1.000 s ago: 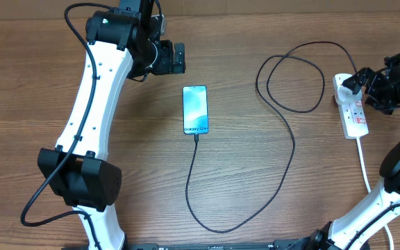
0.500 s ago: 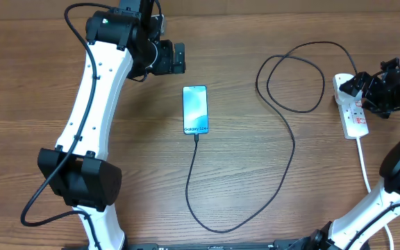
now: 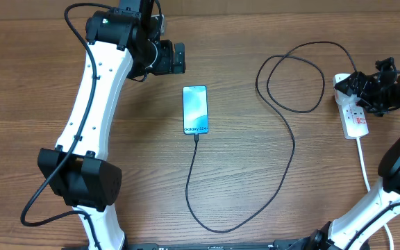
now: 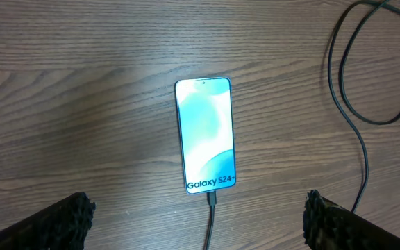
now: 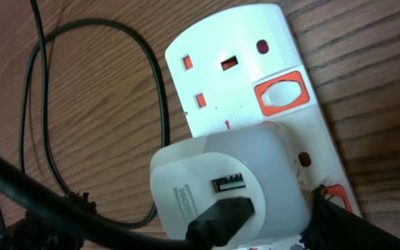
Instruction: Plug charger to phone and switch on socket
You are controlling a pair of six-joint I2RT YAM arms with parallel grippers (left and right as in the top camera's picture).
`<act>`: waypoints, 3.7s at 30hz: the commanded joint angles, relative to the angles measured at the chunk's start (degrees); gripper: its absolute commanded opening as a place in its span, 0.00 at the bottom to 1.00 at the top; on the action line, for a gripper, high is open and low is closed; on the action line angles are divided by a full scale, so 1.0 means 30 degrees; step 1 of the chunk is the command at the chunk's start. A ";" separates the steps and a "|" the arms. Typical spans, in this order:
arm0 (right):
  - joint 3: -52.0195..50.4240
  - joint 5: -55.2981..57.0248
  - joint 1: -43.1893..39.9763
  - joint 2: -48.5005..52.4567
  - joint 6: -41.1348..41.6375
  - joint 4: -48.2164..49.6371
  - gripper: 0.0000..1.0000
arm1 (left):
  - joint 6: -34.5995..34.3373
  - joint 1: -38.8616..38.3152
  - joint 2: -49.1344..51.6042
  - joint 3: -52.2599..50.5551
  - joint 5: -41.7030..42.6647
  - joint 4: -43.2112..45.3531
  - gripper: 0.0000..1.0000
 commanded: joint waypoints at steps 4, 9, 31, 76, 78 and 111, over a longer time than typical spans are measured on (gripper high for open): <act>-0.0226 -0.0189 0.0131 0.0532 0.0073 0.0036 1.00 | 0.0197 -0.0022 0.0146 -0.0044 -0.0109 -0.0015 1.00; -0.0226 -0.0189 0.0124 0.0532 0.0066 0.0102 1.00 | 0.0197 -0.0022 0.0146 -0.0044 -0.0109 -0.0007 1.00; -0.0211 0.0736 0.0219 0.0539 0.0066 -0.0262 1.00 | 0.0197 -0.0015 0.0146 -0.0044 -0.0109 -0.0007 1.00; -0.0211 -0.0262 0.0816 0.0561 -0.1005 -0.1428 0.99 | 0.0197 -0.0015 0.0146 -0.0044 -0.0109 -0.0015 1.00; -0.0211 -0.0255 0.0780 0.0561 -0.0998 -0.1384 1.00 | 0.0197 -0.0015 0.0146 -0.0044 -0.0109 -0.0007 1.00; 0.0561 0.4182 0.0532 0.0554 0.3031 0.0066 1.00 | 0.0204 -0.0015 0.0146 -0.0044 -0.0109 -0.0007 1.00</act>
